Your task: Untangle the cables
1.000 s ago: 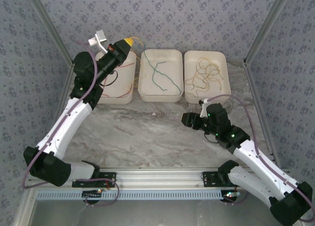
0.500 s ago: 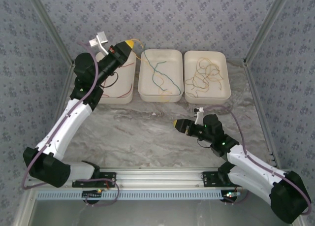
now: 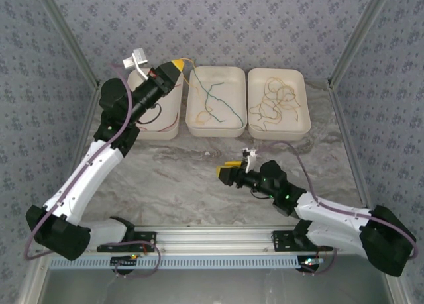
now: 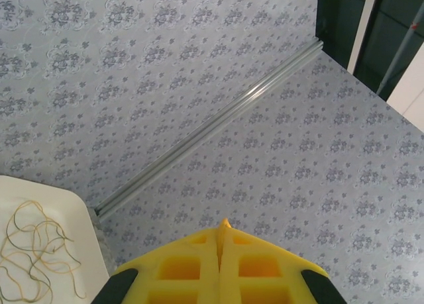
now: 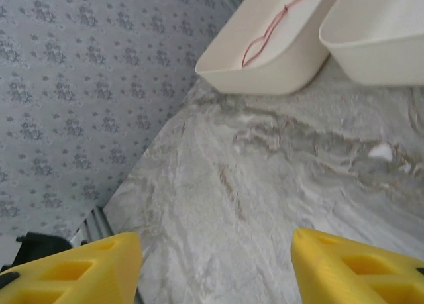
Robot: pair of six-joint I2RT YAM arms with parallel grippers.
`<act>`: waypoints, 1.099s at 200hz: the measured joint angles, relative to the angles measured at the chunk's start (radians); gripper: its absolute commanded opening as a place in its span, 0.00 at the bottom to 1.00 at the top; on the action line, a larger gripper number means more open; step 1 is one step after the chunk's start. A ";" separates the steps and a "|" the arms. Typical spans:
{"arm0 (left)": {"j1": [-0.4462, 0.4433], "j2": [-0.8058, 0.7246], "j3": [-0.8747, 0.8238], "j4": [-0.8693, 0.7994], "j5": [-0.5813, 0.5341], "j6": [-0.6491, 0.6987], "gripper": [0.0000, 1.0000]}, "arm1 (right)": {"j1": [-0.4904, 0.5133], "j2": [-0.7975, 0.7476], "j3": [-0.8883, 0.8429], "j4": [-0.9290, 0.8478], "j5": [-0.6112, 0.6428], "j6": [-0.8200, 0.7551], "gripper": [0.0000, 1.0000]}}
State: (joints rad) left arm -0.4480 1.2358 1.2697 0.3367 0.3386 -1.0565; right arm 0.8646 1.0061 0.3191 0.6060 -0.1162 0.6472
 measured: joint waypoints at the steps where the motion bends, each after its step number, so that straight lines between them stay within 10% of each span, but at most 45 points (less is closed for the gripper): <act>1: 0.000 0.000 0.000 0.000 0.000 0.000 0.00 | 0.002 0.002 -0.001 0.005 0.003 -0.002 0.70; 123: -0.030 -0.005 0.000 -0.023 -0.018 0.000 0.00 | 0.040 0.600 0.164 0.574 0.262 -0.142 0.76; 220: -0.031 -0.057 0.000 -0.050 -0.040 0.005 0.00 | 0.000 0.705 0.320 0.639 0.251 -0.085 0.72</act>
State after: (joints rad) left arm -0.4786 1.1790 1.2697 0.2863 0.2985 -1.0515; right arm 0.8650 1.7115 0.6388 1.2453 0.1352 0.5621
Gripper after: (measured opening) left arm 0.062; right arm 0.720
